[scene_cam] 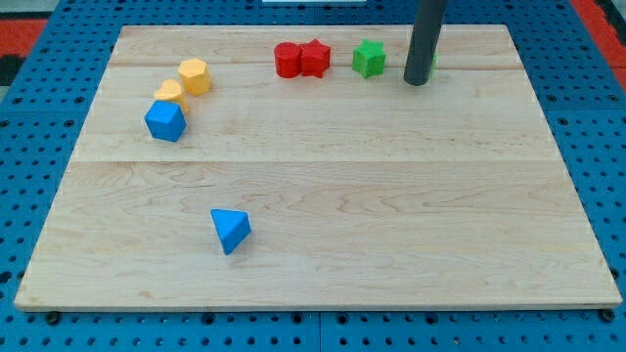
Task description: Move the blue triangle towards the left center of the board
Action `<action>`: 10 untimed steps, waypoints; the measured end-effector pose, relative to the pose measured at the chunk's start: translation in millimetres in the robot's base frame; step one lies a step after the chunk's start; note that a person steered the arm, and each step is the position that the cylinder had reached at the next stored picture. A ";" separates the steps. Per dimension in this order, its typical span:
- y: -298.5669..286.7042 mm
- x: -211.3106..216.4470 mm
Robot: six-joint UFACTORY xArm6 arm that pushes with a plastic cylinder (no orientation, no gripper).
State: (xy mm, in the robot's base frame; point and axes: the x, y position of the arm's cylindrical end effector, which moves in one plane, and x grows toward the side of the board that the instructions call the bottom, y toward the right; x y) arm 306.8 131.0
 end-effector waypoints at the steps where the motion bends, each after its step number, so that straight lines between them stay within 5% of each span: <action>1: -14.7 40.4; 3: -84.4 206.7; 5: -226.1 281.3; 7: -235.0 217.1; 9: -178.1 206.1; 10: -203.4 180.8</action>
State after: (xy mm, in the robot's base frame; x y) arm 487.6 -72.3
